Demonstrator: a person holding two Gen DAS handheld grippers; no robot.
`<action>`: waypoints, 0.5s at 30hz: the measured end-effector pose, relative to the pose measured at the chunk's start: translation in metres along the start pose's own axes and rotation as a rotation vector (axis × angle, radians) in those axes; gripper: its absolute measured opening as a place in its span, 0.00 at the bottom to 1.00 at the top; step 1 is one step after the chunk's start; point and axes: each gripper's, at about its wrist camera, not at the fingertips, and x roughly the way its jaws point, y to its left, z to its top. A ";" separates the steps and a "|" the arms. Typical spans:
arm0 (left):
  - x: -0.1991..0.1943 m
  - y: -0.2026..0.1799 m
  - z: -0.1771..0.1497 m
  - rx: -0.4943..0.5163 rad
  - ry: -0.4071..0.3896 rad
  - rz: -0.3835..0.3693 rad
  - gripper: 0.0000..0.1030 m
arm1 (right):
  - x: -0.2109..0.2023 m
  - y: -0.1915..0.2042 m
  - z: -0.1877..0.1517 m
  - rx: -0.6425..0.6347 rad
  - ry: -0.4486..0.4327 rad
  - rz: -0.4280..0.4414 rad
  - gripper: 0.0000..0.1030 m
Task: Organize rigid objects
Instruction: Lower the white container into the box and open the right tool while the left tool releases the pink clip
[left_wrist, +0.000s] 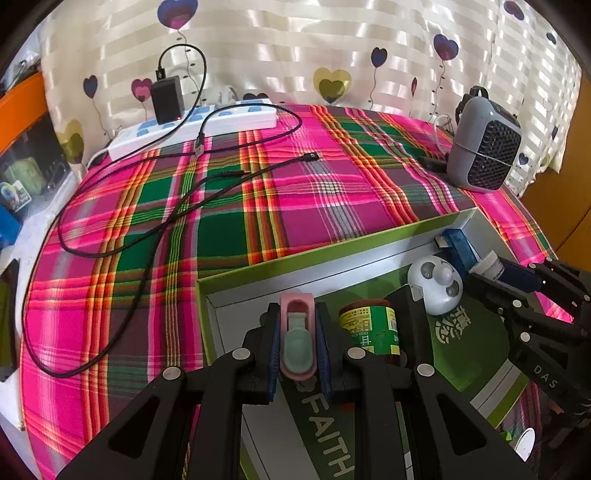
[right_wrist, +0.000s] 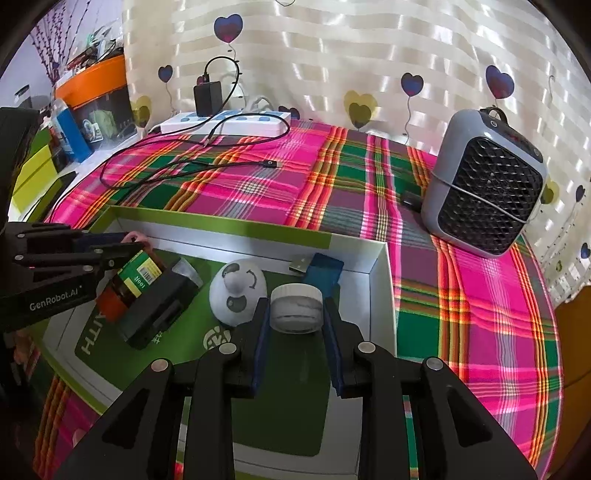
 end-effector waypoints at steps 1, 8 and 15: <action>0.000 0.000 0.000 0.001 0.000 0.001 0.17 | 0.001 0.000 0.000 0.002 0.003 0.000 0.28; 0.000 -0.001 0.000 0.009 0.001 0.011 0.19 | 0.003 -0.002 0.000 0.004 -0.001 0.002 0.28; 0.000 -0.003 -0.001 0.007 -0.002 0.004 0.25 | 0.002 -0.003 0.000 0.012 -0.007 0.009 0.28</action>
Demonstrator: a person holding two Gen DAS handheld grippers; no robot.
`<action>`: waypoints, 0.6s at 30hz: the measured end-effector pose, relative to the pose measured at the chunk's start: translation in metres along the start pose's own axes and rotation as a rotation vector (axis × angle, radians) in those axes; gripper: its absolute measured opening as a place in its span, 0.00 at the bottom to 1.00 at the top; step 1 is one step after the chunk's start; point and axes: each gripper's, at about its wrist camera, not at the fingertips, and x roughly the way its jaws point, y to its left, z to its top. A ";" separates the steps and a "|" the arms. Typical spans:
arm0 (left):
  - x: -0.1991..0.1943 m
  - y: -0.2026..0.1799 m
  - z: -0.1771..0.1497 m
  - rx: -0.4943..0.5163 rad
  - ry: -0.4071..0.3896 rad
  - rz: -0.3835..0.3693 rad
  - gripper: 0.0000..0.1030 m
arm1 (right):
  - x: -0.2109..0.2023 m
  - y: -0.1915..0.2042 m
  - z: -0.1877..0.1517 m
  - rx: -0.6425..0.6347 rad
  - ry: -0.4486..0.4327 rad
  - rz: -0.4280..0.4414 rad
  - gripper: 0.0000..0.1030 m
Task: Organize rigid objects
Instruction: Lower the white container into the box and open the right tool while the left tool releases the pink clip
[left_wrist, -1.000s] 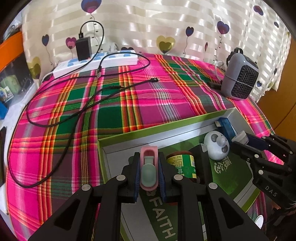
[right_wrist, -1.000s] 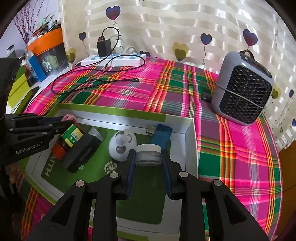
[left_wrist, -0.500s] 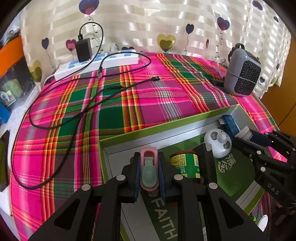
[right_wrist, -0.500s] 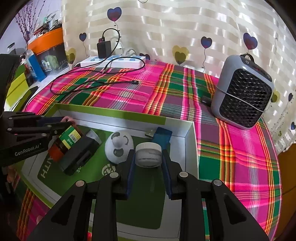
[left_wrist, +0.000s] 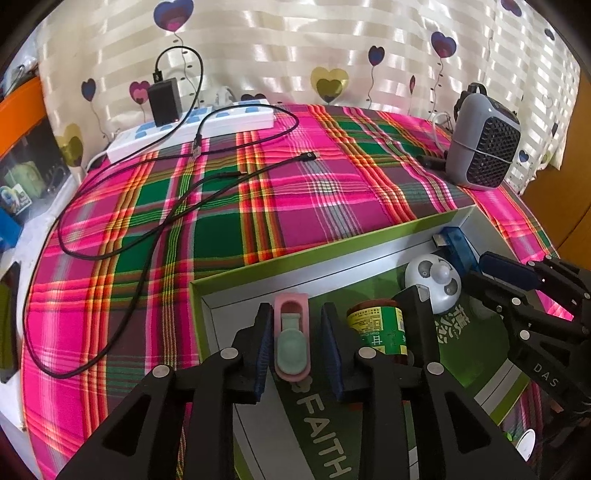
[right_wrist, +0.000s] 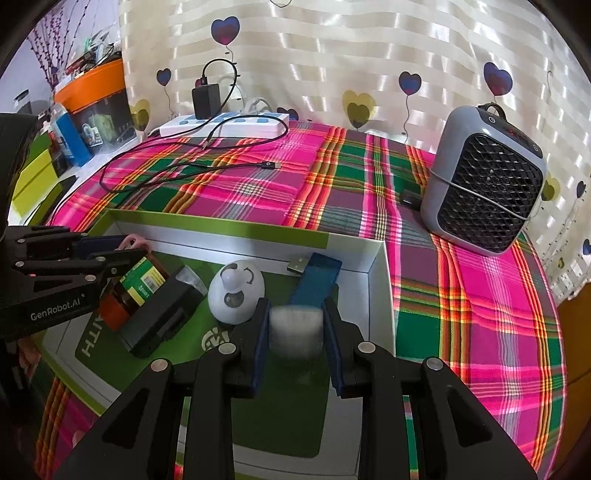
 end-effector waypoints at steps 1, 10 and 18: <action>0.000 0.000 0.000 0.001 0.000 0.000 0.25 | 0.000 0.000 0.000 0.003 0.000 0.003 0.28; 0.000 0.000 0.000 0.000 0.000 0.001 0.25 | 0.001 -0.004 -0.002 0.033 0.007 0.002 0.33; 0.000 -0.001 0.000 0.000 0.001 0.002 0.26 | 0.000 -0.005 -0.001 0.043 0.006 0.008 0.33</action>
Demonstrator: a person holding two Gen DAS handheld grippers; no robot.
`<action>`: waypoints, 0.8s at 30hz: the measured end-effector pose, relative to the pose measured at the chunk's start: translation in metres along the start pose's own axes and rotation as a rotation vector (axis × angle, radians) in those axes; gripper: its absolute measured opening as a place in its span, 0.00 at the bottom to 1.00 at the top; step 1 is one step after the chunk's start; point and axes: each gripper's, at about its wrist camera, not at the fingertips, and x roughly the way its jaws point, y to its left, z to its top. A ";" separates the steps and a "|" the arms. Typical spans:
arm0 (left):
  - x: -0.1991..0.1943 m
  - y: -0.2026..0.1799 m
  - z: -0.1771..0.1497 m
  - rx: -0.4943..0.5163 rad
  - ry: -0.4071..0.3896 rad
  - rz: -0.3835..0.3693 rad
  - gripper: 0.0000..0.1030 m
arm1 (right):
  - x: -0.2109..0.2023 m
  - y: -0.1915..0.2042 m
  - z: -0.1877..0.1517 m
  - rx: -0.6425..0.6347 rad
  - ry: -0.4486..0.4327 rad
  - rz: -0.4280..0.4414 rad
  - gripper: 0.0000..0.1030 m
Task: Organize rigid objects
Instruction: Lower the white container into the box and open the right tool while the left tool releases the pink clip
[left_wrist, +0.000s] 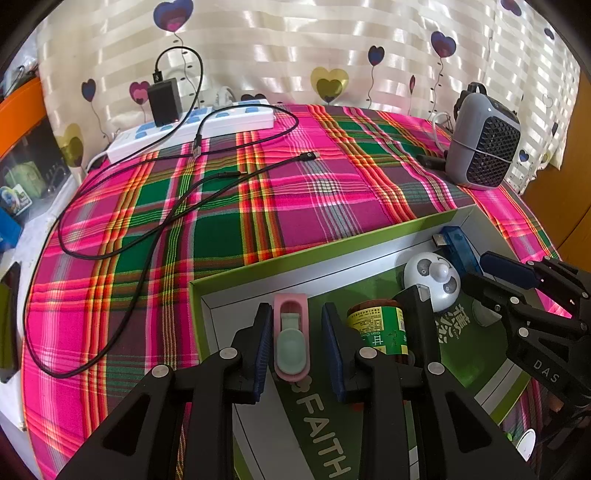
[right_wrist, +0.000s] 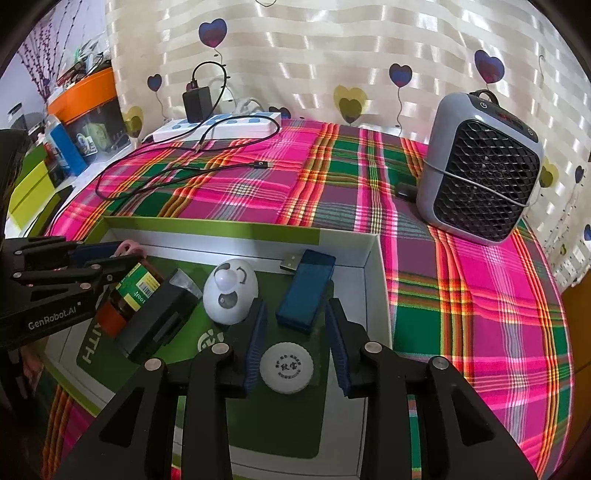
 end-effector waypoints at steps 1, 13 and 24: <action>0.000 0.000 0.000 0.000 0.000 0.000 0.26 | 0.000 0.000 0.000 0.000 0.000 0.001 0.33; -0.011 -0.001 -0.002 -0.008 -0.021 0.011 0.31 | -0.006 -0.002 -0.002 0.028 -0.011 0.012 0.34; -0.035 -0.007 -0.009 -0.007 -0.055 0.008 0.31 | -0.019 0.003 -0.006 0.033 -0.028 0.014 0.34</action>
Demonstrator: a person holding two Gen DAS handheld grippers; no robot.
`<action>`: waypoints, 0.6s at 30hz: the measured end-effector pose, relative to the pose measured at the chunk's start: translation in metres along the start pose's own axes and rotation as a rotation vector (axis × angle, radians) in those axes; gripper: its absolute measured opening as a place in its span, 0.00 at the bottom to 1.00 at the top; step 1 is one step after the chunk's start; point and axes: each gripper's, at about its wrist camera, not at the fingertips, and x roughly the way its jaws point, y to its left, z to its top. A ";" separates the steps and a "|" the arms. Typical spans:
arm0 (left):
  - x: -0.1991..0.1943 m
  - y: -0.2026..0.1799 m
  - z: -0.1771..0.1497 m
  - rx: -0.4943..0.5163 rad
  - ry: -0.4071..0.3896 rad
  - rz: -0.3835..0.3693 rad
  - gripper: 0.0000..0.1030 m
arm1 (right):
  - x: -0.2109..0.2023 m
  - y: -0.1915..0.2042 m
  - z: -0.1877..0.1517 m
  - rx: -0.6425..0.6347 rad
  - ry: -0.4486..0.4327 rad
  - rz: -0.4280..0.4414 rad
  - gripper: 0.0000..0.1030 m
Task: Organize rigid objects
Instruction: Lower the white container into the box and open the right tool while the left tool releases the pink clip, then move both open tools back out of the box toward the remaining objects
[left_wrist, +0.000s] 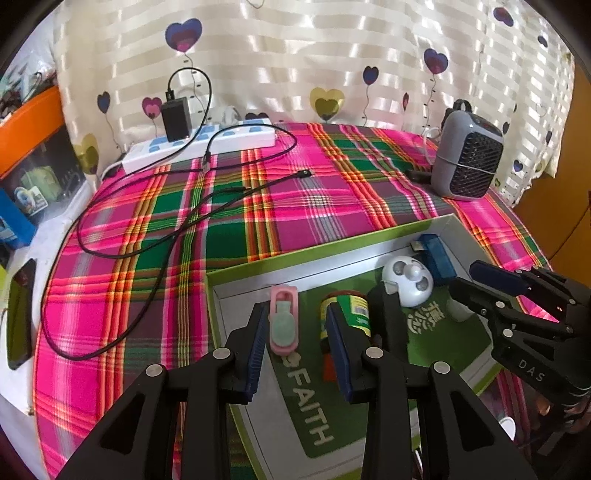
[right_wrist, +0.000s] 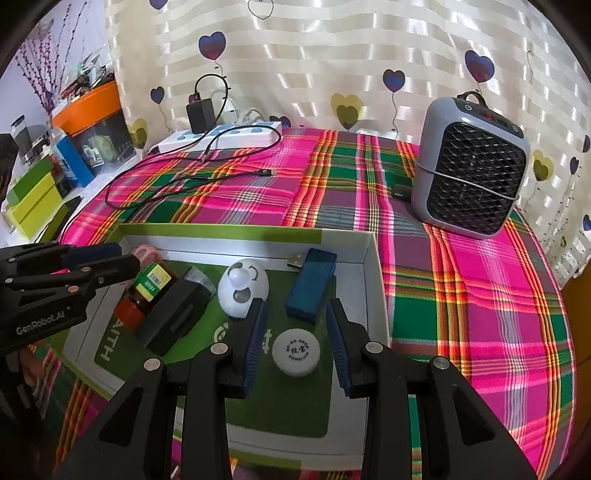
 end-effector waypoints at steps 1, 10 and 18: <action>-0.003 -0.001 -0.001 0.002 -0.002 -0.002 0.31 | -0.002 0.001 -0.001 0.000 -0.004 0.000 0.34; -0.030 -0.008 -0.018 -0.012 -0.034 -0.009 0.31 | -0.023 0.005 -0.009 0.013 -0.031 0.005 0.34; -0.057 -0.016 -0.042 -0.017 -0.073 -0.009 0.31 | -0.048 0.010 -0.021 0.030 -0.063 0.019 0.34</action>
